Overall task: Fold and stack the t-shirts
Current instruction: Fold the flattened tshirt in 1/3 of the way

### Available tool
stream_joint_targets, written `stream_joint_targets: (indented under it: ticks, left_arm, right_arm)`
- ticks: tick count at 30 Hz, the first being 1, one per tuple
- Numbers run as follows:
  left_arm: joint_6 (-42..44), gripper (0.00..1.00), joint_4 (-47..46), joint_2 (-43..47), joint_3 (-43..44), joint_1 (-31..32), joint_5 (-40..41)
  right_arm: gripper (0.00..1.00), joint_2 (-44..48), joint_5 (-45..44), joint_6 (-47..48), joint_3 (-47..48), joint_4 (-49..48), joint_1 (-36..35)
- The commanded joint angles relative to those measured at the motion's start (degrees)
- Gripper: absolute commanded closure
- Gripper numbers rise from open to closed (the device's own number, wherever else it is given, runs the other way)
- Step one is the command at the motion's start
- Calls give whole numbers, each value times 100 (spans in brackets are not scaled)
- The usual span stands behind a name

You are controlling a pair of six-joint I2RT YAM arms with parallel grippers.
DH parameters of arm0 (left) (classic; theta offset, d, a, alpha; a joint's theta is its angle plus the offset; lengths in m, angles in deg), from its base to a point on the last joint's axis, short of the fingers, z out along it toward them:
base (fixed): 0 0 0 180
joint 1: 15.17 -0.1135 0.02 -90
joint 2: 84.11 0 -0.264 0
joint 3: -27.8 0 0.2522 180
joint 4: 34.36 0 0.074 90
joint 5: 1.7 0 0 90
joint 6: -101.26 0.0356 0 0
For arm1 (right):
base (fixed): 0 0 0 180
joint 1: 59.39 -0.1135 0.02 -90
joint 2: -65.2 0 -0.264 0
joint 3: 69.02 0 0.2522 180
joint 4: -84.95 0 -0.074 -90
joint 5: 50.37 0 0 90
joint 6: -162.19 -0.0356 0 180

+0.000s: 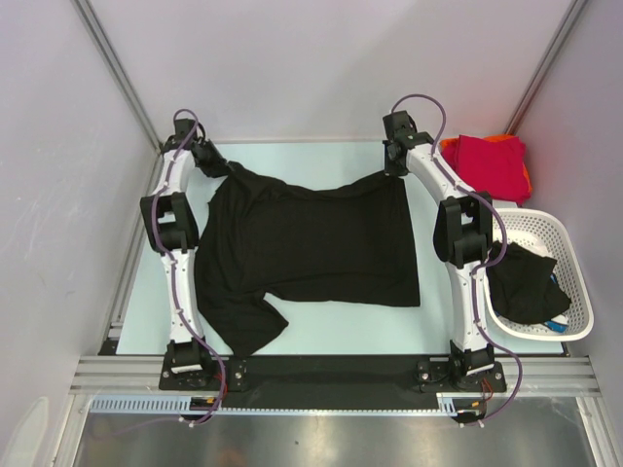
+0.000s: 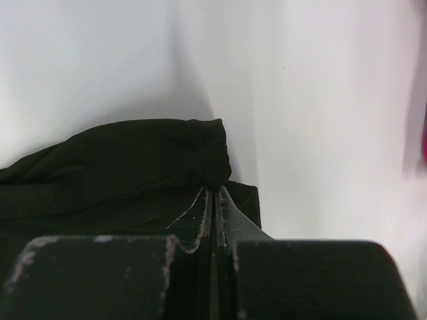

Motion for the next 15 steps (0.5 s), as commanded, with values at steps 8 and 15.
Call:
stream_joint_targets:
  ticks: [8,15]
  left_arm:
    - [117,100,-149,551,127,61,163]
    - [424,100,246,1439,-707,61,779]
  right_arm:
    - [100,515,-75,45,-246,-187,-31]
    - [100,893,-137,71,-676,-293,39]
